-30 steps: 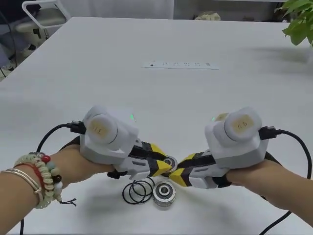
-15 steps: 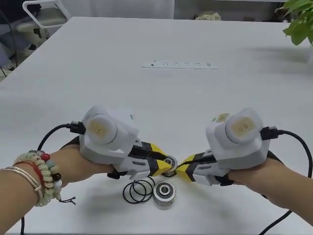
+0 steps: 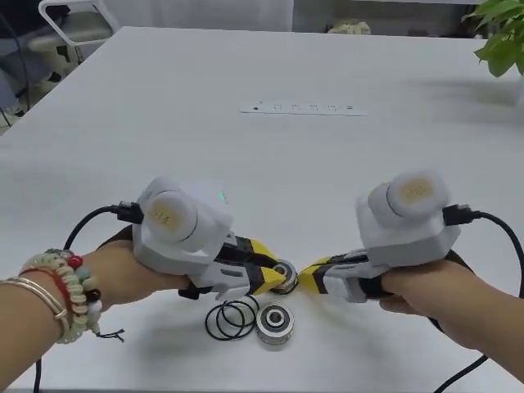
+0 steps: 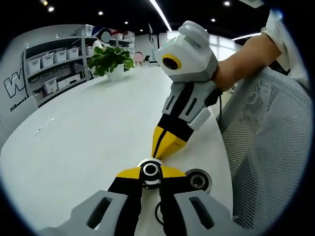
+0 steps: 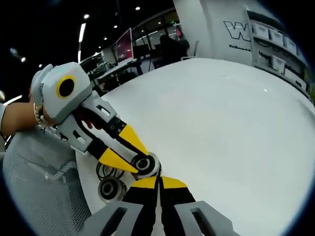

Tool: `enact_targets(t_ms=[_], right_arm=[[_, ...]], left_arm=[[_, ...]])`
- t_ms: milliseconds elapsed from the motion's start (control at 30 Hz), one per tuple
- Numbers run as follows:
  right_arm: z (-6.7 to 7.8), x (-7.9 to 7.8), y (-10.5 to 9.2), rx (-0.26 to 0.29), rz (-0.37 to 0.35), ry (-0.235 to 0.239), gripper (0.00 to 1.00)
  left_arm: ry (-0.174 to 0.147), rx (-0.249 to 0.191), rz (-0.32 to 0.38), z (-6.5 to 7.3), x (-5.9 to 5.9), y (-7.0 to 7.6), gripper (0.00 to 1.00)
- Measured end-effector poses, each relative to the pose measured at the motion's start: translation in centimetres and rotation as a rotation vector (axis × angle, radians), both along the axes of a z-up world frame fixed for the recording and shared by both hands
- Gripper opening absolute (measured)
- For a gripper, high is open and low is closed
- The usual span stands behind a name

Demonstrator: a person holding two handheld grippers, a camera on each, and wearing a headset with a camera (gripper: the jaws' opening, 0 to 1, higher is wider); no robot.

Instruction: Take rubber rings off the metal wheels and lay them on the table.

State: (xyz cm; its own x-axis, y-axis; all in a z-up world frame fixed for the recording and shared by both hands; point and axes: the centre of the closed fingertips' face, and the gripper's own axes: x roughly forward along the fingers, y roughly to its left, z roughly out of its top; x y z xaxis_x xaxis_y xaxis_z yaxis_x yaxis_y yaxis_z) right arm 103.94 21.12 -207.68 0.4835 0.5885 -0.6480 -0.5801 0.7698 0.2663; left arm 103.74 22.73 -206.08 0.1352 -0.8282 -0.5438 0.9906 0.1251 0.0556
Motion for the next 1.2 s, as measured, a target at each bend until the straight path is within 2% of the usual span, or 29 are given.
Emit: enact_targets(t_ms=[100, 133, 300, 467, 667, 1200], right_arm=[[0.8, 0.2, 0.4, 0.100, -0.047, 0.034, 0.00], [0.8, 0.2, 0.3, 0.109, -0.053, 0.045, 0.00], [0.9, -0.1, 0.8, 0.098, -0.044, 0.034, 0.00], [1.1, -0.3, 0.8, 0.122, -0.050, 0.051, 0.00], [1.3, -0.3, 0.9, 0.127, -0.044, 0.049, 0.00], [1.5, -0.3, 1.1, 0.143, -0.032, 0.048, 0.00]], left_arm=[[-0.003, 0.001, 0.000, 0.0, 0.0, 0.0, 0.07], [-0.004, 0.001, 0.000, 0.0, 0.0, 0.0, 0.07], [-0.020, 0.011, -0.008, 0.0, 0.0, 0.0, 0.08], [-0.028, 0.010, -0.011, 0.0, -0.1, 0.0, 0.08], [-0.035, 0.010, -0.014, 0.0, -0.1, -0.1, 0.08], [-0.022, -0.004, -0.006, 0.0, 0.0, -0.1, 0.08]])
